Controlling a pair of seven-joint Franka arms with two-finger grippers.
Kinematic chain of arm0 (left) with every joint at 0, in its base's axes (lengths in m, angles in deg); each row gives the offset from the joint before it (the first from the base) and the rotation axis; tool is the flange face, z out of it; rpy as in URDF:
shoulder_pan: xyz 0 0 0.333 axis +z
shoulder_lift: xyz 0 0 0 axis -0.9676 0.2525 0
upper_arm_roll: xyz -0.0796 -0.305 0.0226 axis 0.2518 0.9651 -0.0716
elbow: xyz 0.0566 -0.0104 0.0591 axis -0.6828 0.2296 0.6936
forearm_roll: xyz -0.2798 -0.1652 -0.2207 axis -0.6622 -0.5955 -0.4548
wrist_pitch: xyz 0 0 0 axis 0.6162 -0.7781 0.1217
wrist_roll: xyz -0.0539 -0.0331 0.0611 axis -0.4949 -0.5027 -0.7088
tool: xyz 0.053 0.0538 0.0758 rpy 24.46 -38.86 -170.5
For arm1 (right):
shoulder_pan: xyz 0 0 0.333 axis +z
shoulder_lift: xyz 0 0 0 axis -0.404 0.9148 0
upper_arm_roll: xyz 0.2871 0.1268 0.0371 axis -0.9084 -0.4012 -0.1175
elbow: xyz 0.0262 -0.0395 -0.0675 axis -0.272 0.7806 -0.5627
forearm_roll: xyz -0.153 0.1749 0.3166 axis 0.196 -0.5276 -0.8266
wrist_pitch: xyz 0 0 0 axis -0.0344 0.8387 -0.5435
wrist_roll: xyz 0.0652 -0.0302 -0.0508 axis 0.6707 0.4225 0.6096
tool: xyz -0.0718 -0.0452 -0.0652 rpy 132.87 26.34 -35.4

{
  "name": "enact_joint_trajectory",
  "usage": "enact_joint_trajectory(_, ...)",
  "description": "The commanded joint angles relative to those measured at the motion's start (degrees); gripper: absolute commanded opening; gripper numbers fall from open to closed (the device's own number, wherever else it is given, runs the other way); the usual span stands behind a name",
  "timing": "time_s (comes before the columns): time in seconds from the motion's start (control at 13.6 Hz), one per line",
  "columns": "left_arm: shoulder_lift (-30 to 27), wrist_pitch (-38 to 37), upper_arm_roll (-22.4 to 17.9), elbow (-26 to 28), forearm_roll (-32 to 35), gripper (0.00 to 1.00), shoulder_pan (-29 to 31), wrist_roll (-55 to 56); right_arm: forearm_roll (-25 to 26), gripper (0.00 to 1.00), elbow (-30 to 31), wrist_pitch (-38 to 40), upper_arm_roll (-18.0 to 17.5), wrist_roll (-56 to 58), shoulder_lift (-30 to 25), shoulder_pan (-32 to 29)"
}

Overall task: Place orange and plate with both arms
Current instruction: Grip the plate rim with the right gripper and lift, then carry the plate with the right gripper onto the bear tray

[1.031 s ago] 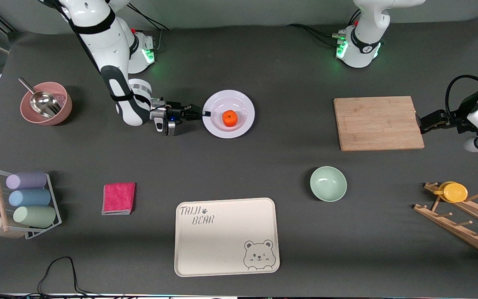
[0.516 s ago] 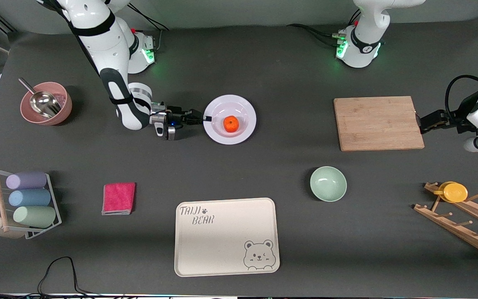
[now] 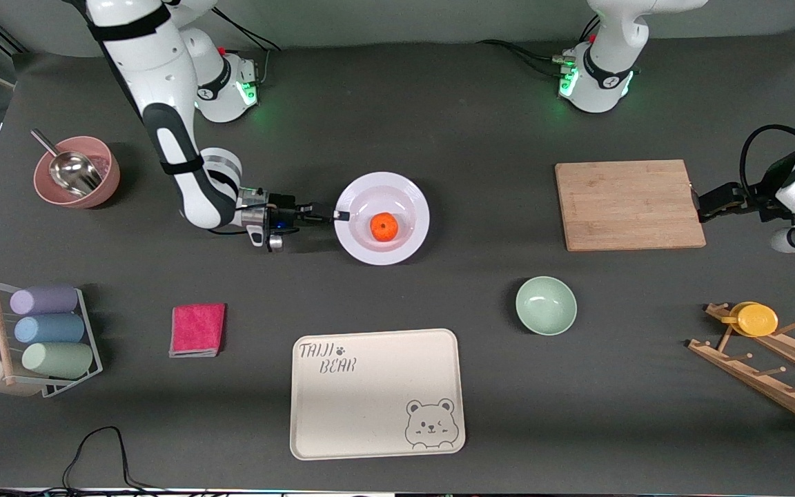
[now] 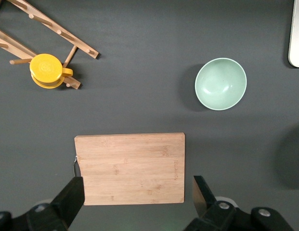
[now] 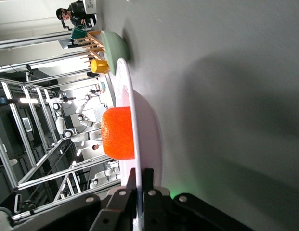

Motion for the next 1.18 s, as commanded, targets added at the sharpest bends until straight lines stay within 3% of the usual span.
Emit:
enact_joint_trajectory(0.0, -0.4, -0.79, 0.05, 0.06, 0.6, 1.0, -0.17, -0.22, 4.1, 0.0, -2.79, -0.61, 1.17, -8.49, -3.9, 0.06)
enact_joint_trajectory(0.29, -0.4, -0.79, 0.05, 0.06, 0.6, 1.0, -0.17, -0.22, 10.96, 0.0, -12.79, -0.87, 3.63, -21.13, -4.0, 0.15)
enact_joint_trajectory(0.59, -0.4, -1.49, 0.05, -0.03, 0.6, 1.0, -0.17, -0.66, 13.17, 0.0, -28.6, -1.05, 4.86, -29.22, 3.02, -1.69)
enact_joint_trajectory(0.74, -0.4, -1.58, 0.05, -0.03, 0.6, 1.0, -0.17, -0.75, 15.19, 0.0, -37.65, -0.78, 4.78, -33.28, 7.58, -3.8)
enact_joint_trajectory(0.88, -0.49, -1.58, 0.05, -0.11, 0.6, 1.0, -0.17, -0.75, 15.1, 0.0, -49.07, -0.7, 4.78, -34.43, 15.39, -6.16)
enact_joint_trajectory(1.1, -0.4, -1.58, 0.14, -0.11, 0.6, 1.0, -0.34, -0.75, 13.61, 0.0, -60.69, -0.52, 4.25, -34.52, 24.54, -9.95)
